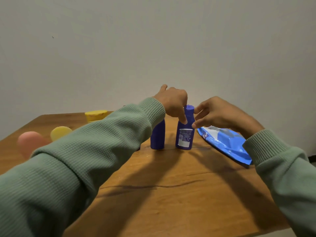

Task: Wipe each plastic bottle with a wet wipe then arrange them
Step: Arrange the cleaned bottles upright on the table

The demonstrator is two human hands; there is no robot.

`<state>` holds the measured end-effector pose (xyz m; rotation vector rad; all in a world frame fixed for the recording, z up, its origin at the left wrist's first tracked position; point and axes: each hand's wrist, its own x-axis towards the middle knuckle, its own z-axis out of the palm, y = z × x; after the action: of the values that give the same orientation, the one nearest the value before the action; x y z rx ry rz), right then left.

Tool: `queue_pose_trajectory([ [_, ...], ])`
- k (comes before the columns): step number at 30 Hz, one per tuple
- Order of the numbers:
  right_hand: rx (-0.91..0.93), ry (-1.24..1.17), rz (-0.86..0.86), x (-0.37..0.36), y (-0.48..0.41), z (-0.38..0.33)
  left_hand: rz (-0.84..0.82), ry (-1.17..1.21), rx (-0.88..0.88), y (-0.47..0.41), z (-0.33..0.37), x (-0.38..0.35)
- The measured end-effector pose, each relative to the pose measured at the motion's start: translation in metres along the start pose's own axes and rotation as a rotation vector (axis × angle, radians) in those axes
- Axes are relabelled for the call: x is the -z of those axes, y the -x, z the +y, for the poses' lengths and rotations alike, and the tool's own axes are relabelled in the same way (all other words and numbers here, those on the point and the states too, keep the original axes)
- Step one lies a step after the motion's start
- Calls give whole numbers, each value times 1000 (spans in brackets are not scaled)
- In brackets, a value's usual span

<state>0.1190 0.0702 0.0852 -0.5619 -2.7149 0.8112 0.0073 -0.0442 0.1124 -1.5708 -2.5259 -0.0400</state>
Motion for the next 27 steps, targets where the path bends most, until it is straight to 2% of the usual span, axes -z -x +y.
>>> queue_pose_trajectory([
  [5,37,-28,65,-2,-7,7,36,115,-6,-12,2,-3],
  [12,77,-64,74,-1,-14,13,-24,217,14,-24,6,-5],
  [22,168,-99,144,14,-70,12,84,247,62,-64,-18,12],
  [27,159,-86,131,8,-103,7,63,223,92,-90,-38,8],
])
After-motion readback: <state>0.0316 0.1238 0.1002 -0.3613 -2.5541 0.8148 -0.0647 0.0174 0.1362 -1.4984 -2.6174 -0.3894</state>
